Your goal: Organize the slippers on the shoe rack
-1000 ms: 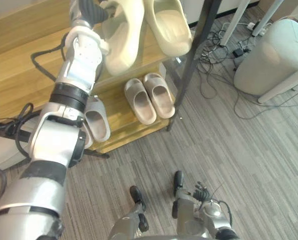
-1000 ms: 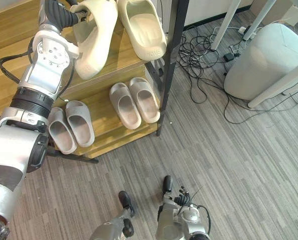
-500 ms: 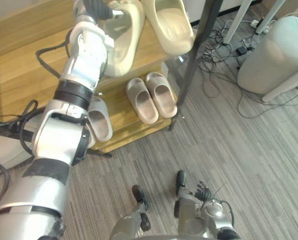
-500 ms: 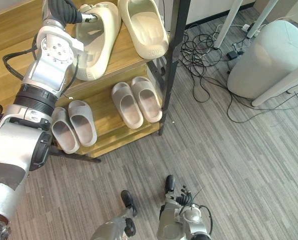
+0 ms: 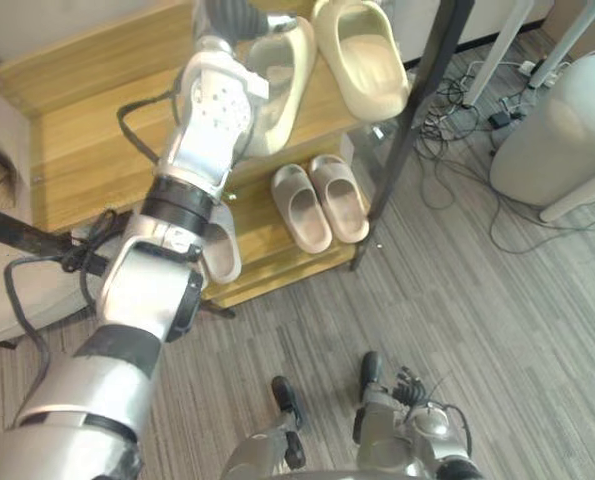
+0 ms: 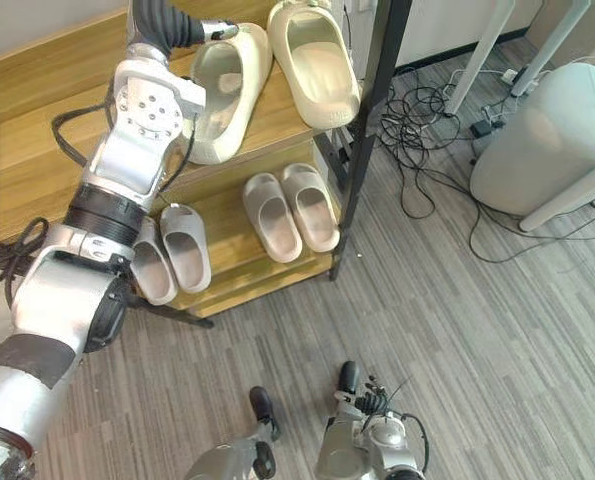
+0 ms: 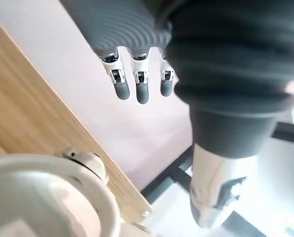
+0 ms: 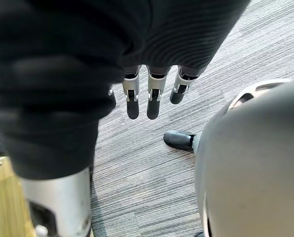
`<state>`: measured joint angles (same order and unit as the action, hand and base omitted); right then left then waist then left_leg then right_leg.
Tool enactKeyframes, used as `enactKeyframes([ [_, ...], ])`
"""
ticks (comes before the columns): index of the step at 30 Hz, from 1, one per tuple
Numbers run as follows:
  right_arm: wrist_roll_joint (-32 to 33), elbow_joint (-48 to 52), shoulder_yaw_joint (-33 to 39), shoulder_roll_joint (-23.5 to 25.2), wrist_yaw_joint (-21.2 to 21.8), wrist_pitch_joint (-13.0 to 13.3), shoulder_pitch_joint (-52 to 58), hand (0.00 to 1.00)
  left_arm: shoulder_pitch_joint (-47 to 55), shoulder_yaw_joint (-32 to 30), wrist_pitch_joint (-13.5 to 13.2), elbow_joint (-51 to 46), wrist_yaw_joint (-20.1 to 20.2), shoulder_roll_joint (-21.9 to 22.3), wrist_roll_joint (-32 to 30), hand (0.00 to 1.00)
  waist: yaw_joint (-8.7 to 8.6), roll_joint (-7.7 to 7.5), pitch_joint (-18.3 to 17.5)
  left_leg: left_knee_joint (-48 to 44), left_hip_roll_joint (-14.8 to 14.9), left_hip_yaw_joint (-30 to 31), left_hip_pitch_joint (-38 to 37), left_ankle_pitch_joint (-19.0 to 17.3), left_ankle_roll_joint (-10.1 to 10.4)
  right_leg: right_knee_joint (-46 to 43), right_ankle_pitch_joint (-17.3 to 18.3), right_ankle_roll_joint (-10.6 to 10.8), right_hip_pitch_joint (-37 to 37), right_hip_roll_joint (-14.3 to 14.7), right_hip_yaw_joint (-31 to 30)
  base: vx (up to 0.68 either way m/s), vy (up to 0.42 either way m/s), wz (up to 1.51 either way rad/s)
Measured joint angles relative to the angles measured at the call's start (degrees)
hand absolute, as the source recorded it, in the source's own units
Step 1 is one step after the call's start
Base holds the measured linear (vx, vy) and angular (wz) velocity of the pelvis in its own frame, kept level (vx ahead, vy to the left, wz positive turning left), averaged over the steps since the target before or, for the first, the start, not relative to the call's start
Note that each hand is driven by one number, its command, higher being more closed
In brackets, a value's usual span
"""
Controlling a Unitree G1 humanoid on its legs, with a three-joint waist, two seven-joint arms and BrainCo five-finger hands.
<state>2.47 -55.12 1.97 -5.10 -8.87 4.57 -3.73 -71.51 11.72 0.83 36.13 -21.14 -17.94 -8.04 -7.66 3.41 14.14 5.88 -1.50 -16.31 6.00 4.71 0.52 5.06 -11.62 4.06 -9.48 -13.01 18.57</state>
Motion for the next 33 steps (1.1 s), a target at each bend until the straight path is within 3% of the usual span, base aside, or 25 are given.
enactKeyframes([
  [5,-0.1,-0.1,-0.4,-0.7,0.0,-0.7,0.0,0.00,5.0,0.0,-0.5,-3.8,0.0,1.5,1.7,0.00,0.79,1.11,-0.5,0.0,0.0,1.4,-0.1,0.0,0.0,0.0,0.6,0.0,1.0,-0.1,1.5,0.01,0.049,0.15],
  [15,-0.2,-0.6,-0.6,-1.1,0.0,-0.9,0.3,0.00,11.8,-2.0,-1.1,-5.2,0.0,1.8,5.0,0.00,1.82,1.92,-1.3,0.0,0.0,2.8,-1.1,0.2,-0.2,0.0,0.5,0.5,2.7,-0.1,2.9,0.01,0.043,0.07],
  [33,-0.3,-0.3,-0.7,-1.5,0.0,-1.8,1.6,0.00,22.3,-3.0,-1.2,-5.9,0.1,4.4,6.0,0.00,3.27,1.82,-1.8,0.0,0.3,3.3,-2.3,0.1,-0.1,0.0,1.3,-0.3,4.3,0.4,3.8,0.01,0.037,0.01],
])
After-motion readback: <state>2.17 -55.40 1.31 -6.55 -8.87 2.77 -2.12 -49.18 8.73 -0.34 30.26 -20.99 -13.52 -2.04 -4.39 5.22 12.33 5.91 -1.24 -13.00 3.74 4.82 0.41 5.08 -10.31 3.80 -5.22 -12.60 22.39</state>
